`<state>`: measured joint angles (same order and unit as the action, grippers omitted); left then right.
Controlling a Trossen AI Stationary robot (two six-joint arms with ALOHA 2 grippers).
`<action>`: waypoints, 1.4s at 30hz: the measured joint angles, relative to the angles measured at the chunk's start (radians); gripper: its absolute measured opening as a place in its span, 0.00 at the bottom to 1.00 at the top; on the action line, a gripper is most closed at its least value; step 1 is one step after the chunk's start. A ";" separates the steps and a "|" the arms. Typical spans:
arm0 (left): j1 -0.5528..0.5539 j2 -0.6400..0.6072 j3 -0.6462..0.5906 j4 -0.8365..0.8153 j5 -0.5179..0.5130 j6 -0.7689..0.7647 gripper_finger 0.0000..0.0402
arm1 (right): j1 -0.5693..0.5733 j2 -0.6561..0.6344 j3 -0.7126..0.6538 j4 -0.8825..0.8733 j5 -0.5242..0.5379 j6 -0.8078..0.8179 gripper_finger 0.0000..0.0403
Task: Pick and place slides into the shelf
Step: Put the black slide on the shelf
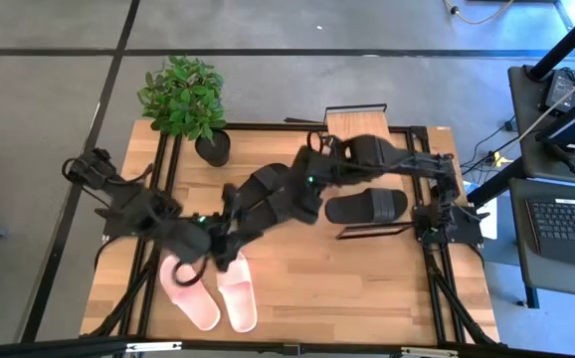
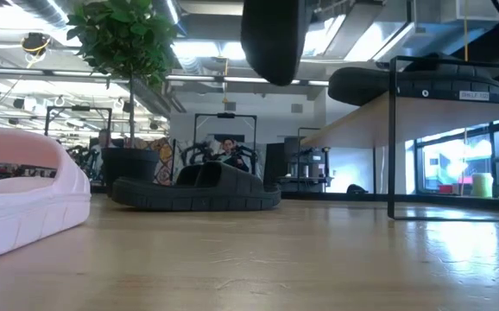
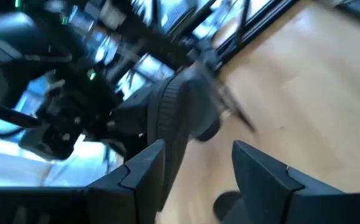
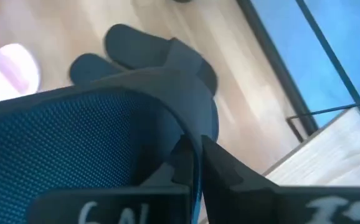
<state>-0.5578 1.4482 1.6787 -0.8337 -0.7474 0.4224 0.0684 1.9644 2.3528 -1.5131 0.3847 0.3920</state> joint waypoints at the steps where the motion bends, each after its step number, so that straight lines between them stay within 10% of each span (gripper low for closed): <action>1: 0.024 0.007 0.000 -0.002 -0.001 0.002 0.44 | -0.014 0.000 0.000 0.000 0.003 -0.013 0.03; 15: 0.256 0.131 0.000 0.141 0.077 0.137 0.44 | -0.093 0.005 -0.001 0.034 0.010 -0.196 0.03; 42: 0.282 0.134 -0.001 0.167 0.080 0.156 0.44 | -0.107 0.004 -0.018 0.114 0.019 -0.246 0.03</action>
<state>-0.2763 1.5826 1.6775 -0.6671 -0.6675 0.5781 -0.0383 1.9682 2.3352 -1.3996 0.4042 0.1463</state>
